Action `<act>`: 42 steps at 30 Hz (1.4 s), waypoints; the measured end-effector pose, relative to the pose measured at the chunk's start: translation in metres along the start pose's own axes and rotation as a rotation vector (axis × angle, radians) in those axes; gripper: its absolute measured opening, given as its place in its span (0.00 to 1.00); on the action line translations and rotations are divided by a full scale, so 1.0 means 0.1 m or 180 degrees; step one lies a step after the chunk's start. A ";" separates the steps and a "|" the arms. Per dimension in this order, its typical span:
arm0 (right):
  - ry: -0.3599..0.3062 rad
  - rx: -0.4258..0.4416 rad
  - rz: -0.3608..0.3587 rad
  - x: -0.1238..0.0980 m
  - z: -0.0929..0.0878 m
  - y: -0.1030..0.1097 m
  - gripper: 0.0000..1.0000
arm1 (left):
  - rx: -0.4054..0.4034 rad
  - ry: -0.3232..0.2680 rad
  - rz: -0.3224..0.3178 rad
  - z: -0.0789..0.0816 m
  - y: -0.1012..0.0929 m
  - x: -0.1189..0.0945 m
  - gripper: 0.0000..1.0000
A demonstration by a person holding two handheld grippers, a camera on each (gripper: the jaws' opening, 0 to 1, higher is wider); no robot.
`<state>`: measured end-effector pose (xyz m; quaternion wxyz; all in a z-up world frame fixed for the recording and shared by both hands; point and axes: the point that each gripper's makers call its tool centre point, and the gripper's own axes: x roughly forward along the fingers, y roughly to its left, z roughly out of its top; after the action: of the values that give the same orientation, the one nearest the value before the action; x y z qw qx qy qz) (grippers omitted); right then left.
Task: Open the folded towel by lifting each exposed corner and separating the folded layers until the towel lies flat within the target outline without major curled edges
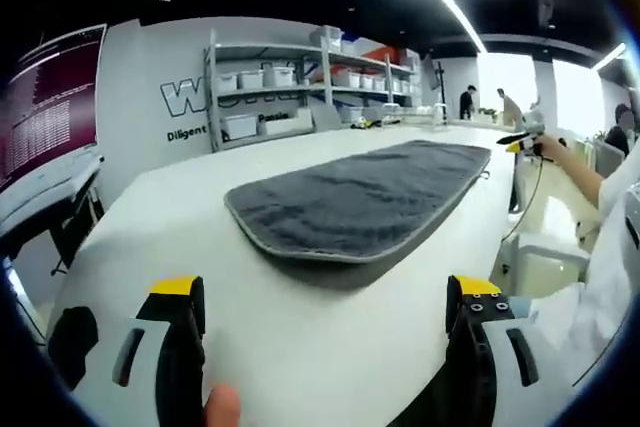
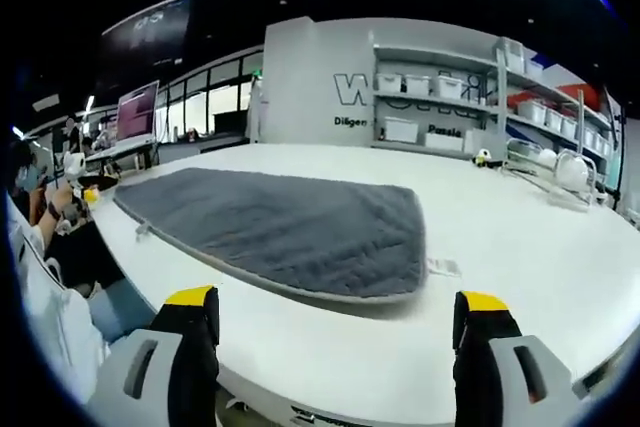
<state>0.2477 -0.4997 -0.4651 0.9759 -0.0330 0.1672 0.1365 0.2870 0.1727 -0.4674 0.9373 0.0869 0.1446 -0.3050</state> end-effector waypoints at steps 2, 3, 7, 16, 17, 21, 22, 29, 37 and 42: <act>0.0022 0.0014 0.0005 0.02 -0.03 0.00 0.99 | -0.0001 -0.0006 0.0006 0.00 0.00 -0.01 0.99; 0.0036 0.0019 0.0005 0.02 -0.05 0.00 0.99 | -0.0004 -0.0014 0.0017 0.00 0.01 -0.01 0.99; 0.0038 0.0047 -0.0005 0.03 -0.07 -0.03 0.99 | -0.0003 -0.0041 0.0019 0.02 0.00 -0.01 0.99; 0.0052 0.0045 0.0026 0.02 -0.11 -0.03 0.99 | 0.0035 0.0030 0.0034 -0.01 0.00 0.03 0.99; 0.0049 0.0045 0.0027 0.02 -0.11 -0.03 0.99 | 0.0042 0.0031 0.0034 0.00 0.00 0.04 0.99; 0.0029 0.0050 0.0032 0.02 -0.11 -0.03 0.99 | 0.0043 0.0047 0.0023 -0.01 -0.02 0.05 0.99; 0.0034 0.0047 0.0032 0.03 -0.11 -0.03 0.99 | 0.0047 0.0055 0.0027 -0.02 -0.02 0.05 0.99; 0.0066 0.0040 0.0039 0.04 -0.15 -0.04 0.99 | 0.0046 0.0065 0.0024 -0.03 -0.03 0.05 0.99; 0.0034 0.0046 0.0043 0.02 -0.15 -0.01 0.99 | 0.0044 0.0069 0.0034 -0.03 -0.04 0.05 0.99; 0.0046 0.0046 0.0059 0.02 -0.16 -0.02 0.99 | 0.0040 0.0066 0.0038 -0.03 -0.04 0.05 0.99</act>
<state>0.2452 -0.5031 -0.4804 0.9736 -0.0255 0.1754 0.1441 0.2881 0.1678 -0.4720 0.9370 0.0968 0.1520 -0.2994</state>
